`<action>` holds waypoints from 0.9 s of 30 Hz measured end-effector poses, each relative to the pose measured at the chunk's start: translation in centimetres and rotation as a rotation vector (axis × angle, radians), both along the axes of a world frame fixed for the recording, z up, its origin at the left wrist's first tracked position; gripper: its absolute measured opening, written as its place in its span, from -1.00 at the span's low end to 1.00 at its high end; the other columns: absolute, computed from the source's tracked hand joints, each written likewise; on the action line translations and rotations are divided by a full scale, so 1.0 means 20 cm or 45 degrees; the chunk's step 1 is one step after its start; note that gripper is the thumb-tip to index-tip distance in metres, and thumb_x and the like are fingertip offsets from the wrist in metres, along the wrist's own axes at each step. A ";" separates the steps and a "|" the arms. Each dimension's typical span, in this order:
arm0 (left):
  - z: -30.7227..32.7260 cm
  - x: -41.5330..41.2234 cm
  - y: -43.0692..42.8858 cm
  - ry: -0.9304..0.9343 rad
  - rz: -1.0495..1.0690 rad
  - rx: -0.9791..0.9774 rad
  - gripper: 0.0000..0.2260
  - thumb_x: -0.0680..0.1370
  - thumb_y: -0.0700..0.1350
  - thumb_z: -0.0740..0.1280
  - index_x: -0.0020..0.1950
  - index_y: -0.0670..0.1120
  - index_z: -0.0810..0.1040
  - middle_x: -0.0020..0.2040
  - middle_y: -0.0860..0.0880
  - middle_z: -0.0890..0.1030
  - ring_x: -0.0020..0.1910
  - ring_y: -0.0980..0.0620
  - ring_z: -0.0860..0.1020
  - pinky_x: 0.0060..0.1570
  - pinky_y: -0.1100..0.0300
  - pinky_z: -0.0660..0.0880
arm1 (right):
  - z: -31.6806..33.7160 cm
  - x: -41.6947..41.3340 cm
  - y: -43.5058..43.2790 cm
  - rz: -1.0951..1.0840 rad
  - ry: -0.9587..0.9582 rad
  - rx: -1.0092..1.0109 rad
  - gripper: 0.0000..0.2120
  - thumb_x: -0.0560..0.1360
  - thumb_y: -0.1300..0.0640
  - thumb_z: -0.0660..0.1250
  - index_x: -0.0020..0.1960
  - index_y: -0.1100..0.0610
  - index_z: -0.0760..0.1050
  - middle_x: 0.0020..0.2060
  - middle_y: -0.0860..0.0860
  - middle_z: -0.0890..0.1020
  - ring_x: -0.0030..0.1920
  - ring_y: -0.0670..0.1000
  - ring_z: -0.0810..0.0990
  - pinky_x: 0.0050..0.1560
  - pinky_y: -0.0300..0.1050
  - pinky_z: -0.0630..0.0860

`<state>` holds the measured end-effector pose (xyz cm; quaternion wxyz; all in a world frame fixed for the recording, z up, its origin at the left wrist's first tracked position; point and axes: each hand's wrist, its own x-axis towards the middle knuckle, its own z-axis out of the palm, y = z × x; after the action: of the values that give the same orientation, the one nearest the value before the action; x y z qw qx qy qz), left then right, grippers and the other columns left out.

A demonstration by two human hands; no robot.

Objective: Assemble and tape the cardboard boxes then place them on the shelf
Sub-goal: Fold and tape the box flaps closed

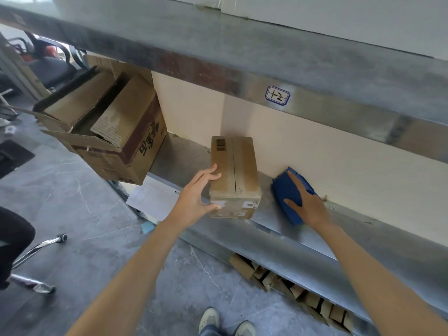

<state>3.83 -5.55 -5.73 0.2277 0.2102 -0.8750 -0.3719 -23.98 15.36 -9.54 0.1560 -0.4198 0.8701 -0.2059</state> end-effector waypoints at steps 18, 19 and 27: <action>0.02 0.01 0.00 -0.007 -0.035 -0.005 -0.31 0.35 -0.02 0.61 0.42 0.07 0.41 0.51 0.23 0.29 0.45 0.26 0.31 0.38 0.34 0.27 | 0.31 0.11 -0.01 0.136 0.143 -0.227 -0.37 0.51 -0.19 0.34 0.49 -0.22 0.13 0.40 -0.11 0.34 0.36 -0.05 0.32 0.22 -0.05 0.41; 0.02 0.01 0.00 -0.008 -0.046 -0.001 -0.30 0.34 0.02 0.61 0.42 0.07 0.41 0.51 0.24 0.29 0.44 0.27 0.31 0.39 0.29 0.28 | 0.34 0.15 -0.04 0.221 0.134 -0.263 -0.36 0.49 -0.22 0.34 0.49 -0.20 0.16 0.41 -0.14 0.33 0.38 -0.09 0.30 0.28 -0.09 0.37; 0.02 0.02 -0.06 0.021 -0.076 0.033 -0.36 0.36 0.20 0.55 0.39 0.13 0.46 0.46 0.29 0.34 0.42 0.26 0.34 0.38 0.13 0.38 | 0.34 0.38 -0.24 0.546 0.067 -0.324 -0.29 0.40 -0.25 0.39 0.48 -0.02 0.36 0.47 -0.11 0.34 0.47 -0.07 0.26 0.44 -0.04 0.29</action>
<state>4.21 -6.67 -5.31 0.2210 0.1837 -0.8741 -0.3916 -16.42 10.51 -2.78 0.1194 -0.6161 0.7321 -0.2650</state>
